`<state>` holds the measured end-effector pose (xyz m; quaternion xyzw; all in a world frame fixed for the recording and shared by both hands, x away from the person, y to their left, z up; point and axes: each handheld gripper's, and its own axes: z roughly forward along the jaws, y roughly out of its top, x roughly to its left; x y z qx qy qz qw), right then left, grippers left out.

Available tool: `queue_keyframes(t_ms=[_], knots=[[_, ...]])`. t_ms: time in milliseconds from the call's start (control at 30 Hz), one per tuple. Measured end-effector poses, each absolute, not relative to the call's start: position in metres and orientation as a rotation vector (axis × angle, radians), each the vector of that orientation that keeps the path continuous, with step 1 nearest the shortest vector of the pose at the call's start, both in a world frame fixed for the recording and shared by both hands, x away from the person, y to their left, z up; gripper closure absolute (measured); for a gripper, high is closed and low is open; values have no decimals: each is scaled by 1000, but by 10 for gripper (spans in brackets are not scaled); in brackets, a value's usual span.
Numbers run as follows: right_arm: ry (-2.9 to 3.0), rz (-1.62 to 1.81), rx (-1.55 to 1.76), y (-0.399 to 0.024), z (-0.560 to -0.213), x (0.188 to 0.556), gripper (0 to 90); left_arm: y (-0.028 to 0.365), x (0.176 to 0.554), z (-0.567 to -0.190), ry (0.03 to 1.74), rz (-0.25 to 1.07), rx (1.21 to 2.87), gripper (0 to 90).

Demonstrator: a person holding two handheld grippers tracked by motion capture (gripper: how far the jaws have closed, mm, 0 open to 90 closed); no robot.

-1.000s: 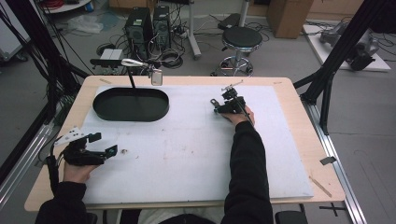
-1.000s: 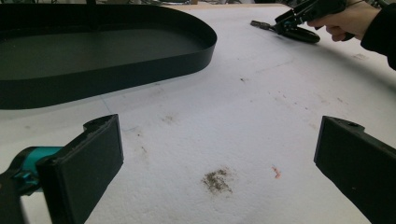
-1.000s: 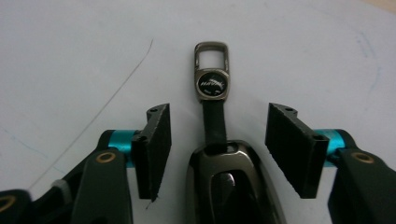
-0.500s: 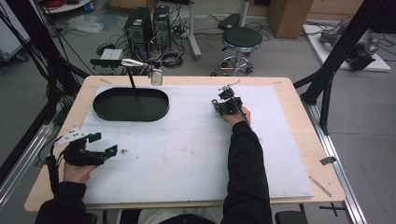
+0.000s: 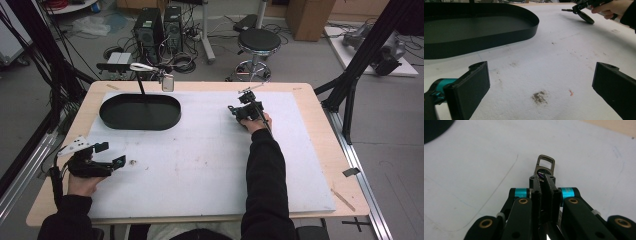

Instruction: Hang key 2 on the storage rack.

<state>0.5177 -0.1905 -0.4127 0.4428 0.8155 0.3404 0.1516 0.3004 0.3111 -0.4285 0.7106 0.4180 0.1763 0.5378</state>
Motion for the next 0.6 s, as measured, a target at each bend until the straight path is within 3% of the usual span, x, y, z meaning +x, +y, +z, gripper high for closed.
queue_keyframes(t_ms=[600], knots=[[2243, 1202, 1110, -205, -351, 496, 856, 312, 300, -428, 999, 430, 1689, 18]])
